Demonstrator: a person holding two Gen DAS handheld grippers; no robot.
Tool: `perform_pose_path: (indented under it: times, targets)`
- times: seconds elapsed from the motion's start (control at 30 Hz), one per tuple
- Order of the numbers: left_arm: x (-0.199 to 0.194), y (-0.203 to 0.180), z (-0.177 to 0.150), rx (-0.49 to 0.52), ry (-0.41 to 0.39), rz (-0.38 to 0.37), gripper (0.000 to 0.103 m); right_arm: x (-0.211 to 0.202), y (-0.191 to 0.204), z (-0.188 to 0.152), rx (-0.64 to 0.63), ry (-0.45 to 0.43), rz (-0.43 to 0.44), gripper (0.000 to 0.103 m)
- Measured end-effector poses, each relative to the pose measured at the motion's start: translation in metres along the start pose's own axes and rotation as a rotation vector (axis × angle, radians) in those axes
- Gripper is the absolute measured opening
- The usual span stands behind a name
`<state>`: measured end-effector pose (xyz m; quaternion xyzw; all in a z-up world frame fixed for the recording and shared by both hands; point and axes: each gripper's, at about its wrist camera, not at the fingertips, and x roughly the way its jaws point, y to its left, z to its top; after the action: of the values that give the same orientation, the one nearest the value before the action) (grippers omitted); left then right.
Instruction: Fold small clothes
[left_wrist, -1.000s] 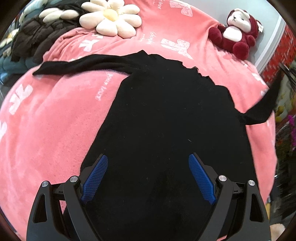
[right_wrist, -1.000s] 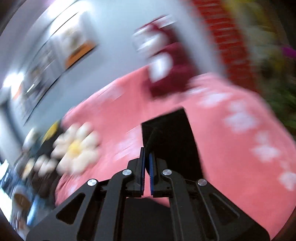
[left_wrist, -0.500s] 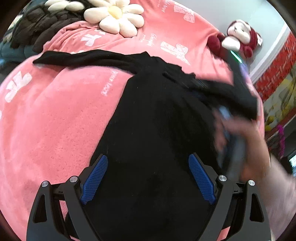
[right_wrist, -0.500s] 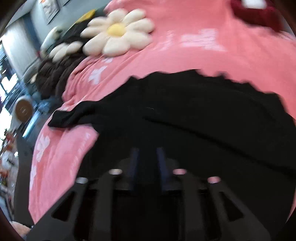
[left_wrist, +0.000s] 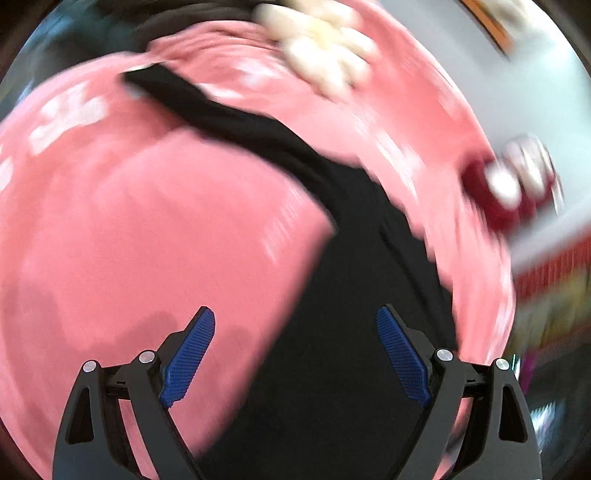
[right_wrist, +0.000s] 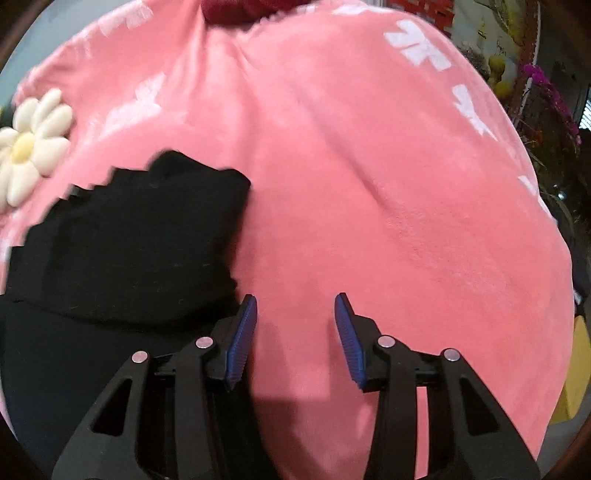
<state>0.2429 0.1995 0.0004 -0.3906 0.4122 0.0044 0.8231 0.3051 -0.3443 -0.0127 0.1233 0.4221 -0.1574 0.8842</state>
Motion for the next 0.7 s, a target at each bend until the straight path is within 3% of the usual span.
perform_pose_path:
  times: [0.07, 0.13, 0.2, 0.3, 0.4, 0.5, 0.6, 0.63, 0.67, 0.7]
  targets:
    - [0.010, 0.025, 0.045, -0.139, -0.042, 0.017, 0.087, -0.025, 0.006, -0.015, -0.044, -0.021, 0.052, 0.045]
    - [0.024, 0.052, 0.088, -0.224, -0.090, 0.109, 0.087, -0.048, 0.014, -0.037, -0.075, -0.008, 0.133, 0.050]
    - [0.032, 0.072, 0.120, -0.255, -0.122, 0.236, 0.087, -0.069, 0.021, -0.064, -0.117, 0.018, 0.183, 0.055]
    - [0.029, 0.082, 0.139, -0.223, -0.127, 0.293, 0.087, -0.085, 0.044, -0.103, -0.184, 0.064, 0.198, 0.055]
    - [0.029, 0.083, 0.143, -0.181, -0.098, 0.286, 0.087, -0.088, 0.064, -0.124, -0.197, 0.108, 0.228, 0.055]
    - [0.045, 0.089, 0.158, -0.199, -0.035, 0.249, 0.087, -0.092, 0.087, -0.137, -0.220, 0.118, 0.247, 0.055]
    - [0.088, 0.102, 0.185, -0.283, 0.097, 0.198, 0.086, -0.098, 0.105, -0.140, -0.255, 0.100, 0.242, 0.057]
    - [0.099, 0.108, 0.192, -0.333, 0.116, 0.214, 0.074, -0.099, 0.107, -0.140, -0.256, 0.099, 0.243, 0.057]
    - [0.103, 0.110, 0.198, -0.372, 0.091, 0.201, 0.045, -0.101, 0.111, -0.142, -0.257, 0.098, 0.243, 0.058]
    - [0.104, 0.108, 0.204, -0.375, 0.065, 0.173, 0.026, -0.102, 0.114, -0.140, -0.260, 0.098, 0.245, 0.061]
